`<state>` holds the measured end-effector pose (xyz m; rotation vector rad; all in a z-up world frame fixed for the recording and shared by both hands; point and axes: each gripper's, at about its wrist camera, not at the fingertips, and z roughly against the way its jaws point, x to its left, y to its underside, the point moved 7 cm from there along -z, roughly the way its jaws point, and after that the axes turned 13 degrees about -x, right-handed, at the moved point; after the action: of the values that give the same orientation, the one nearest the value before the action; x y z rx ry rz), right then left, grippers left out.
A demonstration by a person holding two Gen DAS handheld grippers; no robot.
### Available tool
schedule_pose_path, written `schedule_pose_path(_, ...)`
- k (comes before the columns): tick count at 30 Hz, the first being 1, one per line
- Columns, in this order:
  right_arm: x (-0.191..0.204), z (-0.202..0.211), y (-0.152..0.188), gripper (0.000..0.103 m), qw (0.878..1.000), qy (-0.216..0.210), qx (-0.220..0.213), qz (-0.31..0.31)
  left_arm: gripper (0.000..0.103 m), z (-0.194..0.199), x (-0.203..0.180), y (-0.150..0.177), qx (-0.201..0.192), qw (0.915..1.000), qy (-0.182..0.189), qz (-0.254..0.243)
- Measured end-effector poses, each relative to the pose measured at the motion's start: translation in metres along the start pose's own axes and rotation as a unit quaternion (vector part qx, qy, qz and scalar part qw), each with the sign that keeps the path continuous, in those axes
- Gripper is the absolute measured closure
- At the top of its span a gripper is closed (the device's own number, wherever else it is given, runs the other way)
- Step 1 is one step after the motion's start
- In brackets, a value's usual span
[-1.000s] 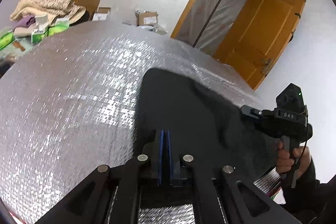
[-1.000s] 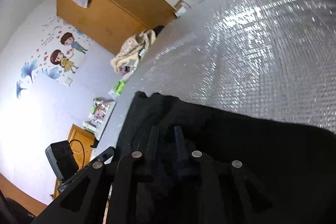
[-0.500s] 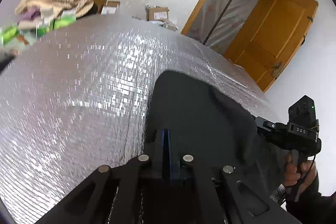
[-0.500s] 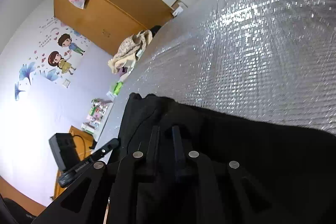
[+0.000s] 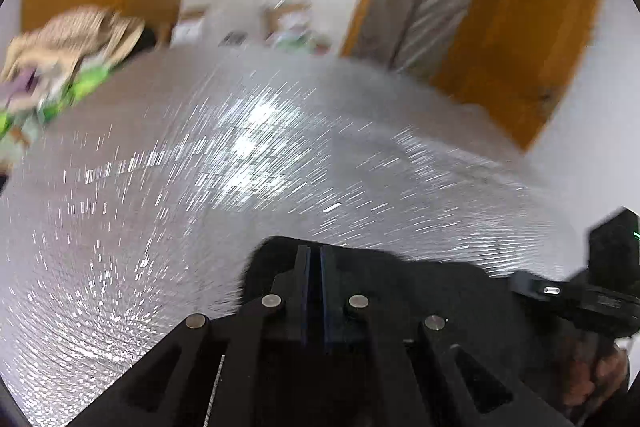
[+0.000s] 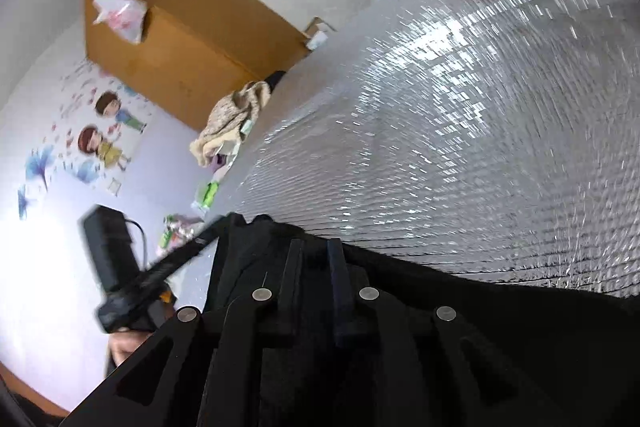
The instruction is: Fold clothes
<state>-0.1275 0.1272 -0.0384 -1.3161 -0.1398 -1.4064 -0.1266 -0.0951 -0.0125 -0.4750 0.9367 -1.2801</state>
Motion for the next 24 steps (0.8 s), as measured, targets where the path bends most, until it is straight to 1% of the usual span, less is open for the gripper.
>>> schedule_pose_path(1, -0.004, -0.001, 0.0, 0.094, 1.0, -0.002, 0.001, -0.013, 0.1, -0.003, 0.006, 0.0, 0.003, 0.9996, 0.011, 0.024)
schedule_pose_path(4, -0.012, -0.003, -0.001, 0.096, 0.999, -0.008, 0.003, -0.04, 0.101, 0.0, 0.011, 0.001, 0.0, 0.9985, 0.025, 0.049)
schedule_pose_path(6, -0.013, -0.003, -0.003, 0.095, 0.999, -0.012, 0.004, -0.052, 0.101, 0.008, 0.008, -0.001, -0.013, 0.9986, 0.024, 0.046)
schedule_pose_path(7, -0.012, 0.0, -0.004, 0.092, 0.998, -0.014, 0.003, -0.056, 0.101, 0.016, 0.004, 0.0, -0.021, 0.9985, 0.027, 0.042)
schedule_pose_path(9, -0.008, 0.012, -0.007, 0.089, 0.998, -0.018, -0.007, -0.053, 0.101, 0.033, -0.004, 0.001, -0.039, 0.9981, 0.034, 0.032)
schedule_pose_path(15, -0.011, 0.06, -0.01, 0.087, 0.998, -0.022, -0.05, -0.021, 0.101, 0.081, -0.029, 0.023, -0.066, 0.9953, 0.069, 0.015)
schedule_pose_path(18, -0.015, 0.084, -0.004, 0.087, 0.997, -0.018, -0.078, 0.006, 0.101, 0.099, -0.047, 0.038, -0.069, 0.9927, 0.098, 0.005)
schedule_pose_path(20, -0.017, 0.095, -0.001, 0.087, 0.995, -0.013, -0.091, 0.029, 0.1, 0.107, -0.066, 0.046, -0.071, 0.9901, 0.121, -0.014)
schedule_pose_path(24, -0.016, 0.109, 0.011, 0.086, 0.995, -0.003, -0.08, 0.058, 0.101, 0.112, -0.108, 0.064, -0.064, 0.9826, 0.167, -0.053)
